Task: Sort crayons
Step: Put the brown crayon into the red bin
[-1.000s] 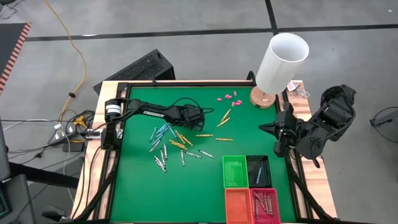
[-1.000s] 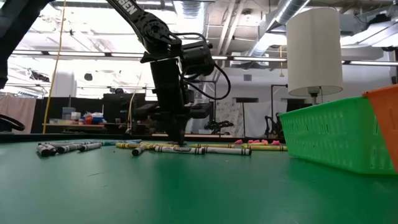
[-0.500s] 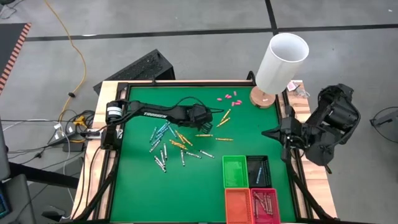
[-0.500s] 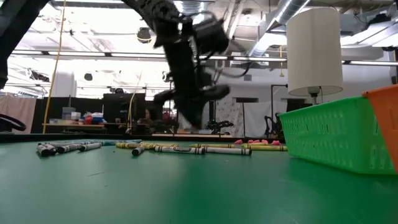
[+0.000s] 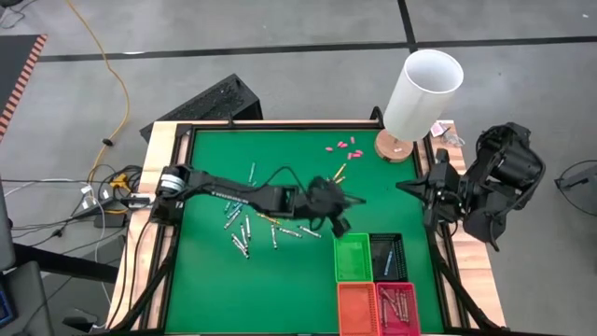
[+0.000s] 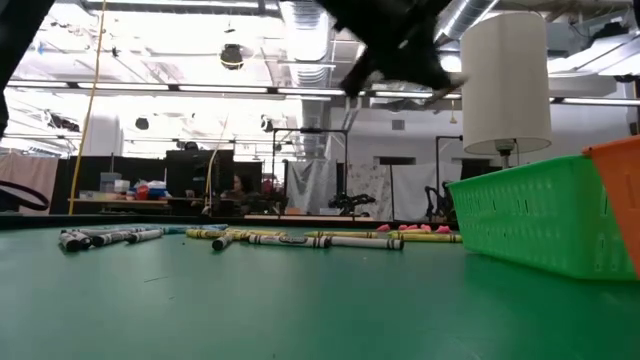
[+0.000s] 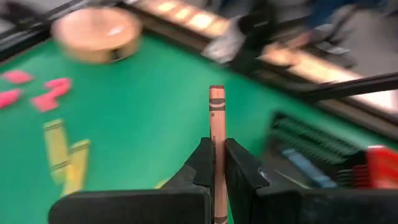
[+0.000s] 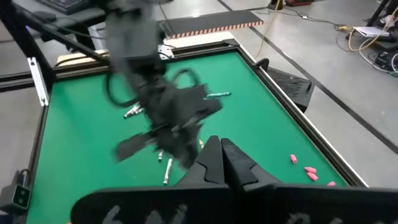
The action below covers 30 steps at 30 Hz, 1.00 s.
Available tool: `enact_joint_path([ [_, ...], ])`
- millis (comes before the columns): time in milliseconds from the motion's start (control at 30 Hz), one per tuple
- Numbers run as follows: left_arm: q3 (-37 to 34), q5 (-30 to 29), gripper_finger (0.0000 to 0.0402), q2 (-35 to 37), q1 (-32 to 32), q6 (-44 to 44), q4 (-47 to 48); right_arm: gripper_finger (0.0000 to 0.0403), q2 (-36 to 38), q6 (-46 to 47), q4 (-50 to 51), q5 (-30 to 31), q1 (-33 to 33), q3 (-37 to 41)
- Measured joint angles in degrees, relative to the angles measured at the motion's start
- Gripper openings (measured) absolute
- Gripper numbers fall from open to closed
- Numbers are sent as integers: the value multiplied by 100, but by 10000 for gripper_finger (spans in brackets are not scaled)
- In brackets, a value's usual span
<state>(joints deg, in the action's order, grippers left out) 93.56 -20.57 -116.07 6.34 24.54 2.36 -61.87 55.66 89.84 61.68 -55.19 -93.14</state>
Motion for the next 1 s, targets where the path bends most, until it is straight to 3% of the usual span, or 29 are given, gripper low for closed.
enact_joint_path([
  [233,323,939,3,-733,347,-122,-1982,0,157,0,12,-1,147,2],
  [733,3860,2218,2,-3159,924,-1307,-1941,0,147,297,9,-151,248,2],
  [1000,4124,2235,2,-3627,1135,-2674,-2162,0,51,299,13,-184,248,2],
])
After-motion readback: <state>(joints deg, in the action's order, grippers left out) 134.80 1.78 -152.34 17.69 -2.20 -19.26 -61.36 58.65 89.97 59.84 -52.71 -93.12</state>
